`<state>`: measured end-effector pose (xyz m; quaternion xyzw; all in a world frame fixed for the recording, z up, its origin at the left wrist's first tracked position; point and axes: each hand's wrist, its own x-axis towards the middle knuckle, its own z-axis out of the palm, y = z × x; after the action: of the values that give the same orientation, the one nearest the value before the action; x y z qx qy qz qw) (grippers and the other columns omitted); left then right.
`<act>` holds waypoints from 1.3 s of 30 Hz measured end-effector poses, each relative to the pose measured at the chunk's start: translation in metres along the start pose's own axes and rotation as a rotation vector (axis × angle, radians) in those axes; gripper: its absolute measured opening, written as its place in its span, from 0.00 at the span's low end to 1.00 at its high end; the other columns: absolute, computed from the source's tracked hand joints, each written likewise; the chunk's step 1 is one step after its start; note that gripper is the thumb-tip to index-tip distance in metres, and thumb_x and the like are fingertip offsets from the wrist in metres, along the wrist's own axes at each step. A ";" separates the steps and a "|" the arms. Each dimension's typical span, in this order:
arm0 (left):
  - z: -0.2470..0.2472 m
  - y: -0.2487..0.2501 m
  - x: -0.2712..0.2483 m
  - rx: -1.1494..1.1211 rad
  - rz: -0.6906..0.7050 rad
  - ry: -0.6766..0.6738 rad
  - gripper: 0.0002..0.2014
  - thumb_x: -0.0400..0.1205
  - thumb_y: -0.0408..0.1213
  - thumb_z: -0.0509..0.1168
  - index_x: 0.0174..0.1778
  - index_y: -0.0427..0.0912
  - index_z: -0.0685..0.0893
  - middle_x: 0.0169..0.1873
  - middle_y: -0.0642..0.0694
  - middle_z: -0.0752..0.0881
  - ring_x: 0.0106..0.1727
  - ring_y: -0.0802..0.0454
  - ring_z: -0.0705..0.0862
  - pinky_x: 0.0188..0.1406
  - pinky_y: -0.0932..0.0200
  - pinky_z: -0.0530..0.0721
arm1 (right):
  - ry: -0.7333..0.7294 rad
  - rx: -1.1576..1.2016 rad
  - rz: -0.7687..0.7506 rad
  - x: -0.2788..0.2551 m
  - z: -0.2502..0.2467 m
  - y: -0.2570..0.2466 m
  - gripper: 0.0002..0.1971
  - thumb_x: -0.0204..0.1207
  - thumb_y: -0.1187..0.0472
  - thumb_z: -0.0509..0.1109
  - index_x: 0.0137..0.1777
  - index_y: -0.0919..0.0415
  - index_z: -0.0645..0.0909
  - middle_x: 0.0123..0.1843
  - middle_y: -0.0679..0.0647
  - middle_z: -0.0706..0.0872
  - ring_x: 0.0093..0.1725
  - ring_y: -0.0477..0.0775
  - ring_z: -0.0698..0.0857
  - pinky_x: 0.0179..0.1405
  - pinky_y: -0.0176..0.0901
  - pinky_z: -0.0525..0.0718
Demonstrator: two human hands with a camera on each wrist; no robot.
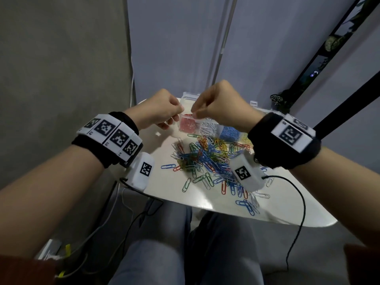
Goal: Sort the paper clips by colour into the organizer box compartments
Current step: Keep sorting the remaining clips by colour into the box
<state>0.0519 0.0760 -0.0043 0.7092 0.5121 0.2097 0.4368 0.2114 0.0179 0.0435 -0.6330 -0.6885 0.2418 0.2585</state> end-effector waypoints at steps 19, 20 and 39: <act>0.001 0.000 0.001 -0.025 0.000 0.002 0.11 0.87 0.36 0.61 0.50 0.31 0.85 0.33 0.42 0.83 0.27 0.53 0.77 0.18 0.63 0.78 | -0.221 -0.254 -0.025 -0.032 0.016 0.045 0.01 0.68 0.69 0.79 0.39 0.65 0.91 0.35 0.51 0.90 0.27 0.37 0.81 0.27 0.23 0.74; 0.001 0.000 0.001 -0.025 0.000 0.001 0.11 0.87 0.36 0.61 0.50 0.31 0.85 0.33 0.42 0.83 0.28 0.53 0.77 0.19 0.62 0.78 | -0.211 -0.187 0.003 -0.032 0.013 0.045 0.02 0.67 0.69 0.81 0.38 0.65 0.90 0.32 0.49 0.89 0.25 0.35 0.80 0.26 0.23 0.74; 0.001 0.003 0.000 -0.025 -0.009 0.000 0.10 0.87 0.35 0.61 0.49 0.33 0.84 0.32 0.43 0.82 0.26 0.53 0.76 0.18 0.63 0.78 | -0.013 -0.406 -0.056 -0.039 0.026 0.042 0.03 0.70 0.68 0.78 0.38 0.59 0.91 0.38 0.53 0.90 0.39 0.52 0.85 0.40 0.41 0.80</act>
<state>0.0540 0.0750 -0.0020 0.7012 0.5127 0.2140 0.4468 0.2280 -0.0174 -0.0051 -0.6511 -0.7421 0.0949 0.1278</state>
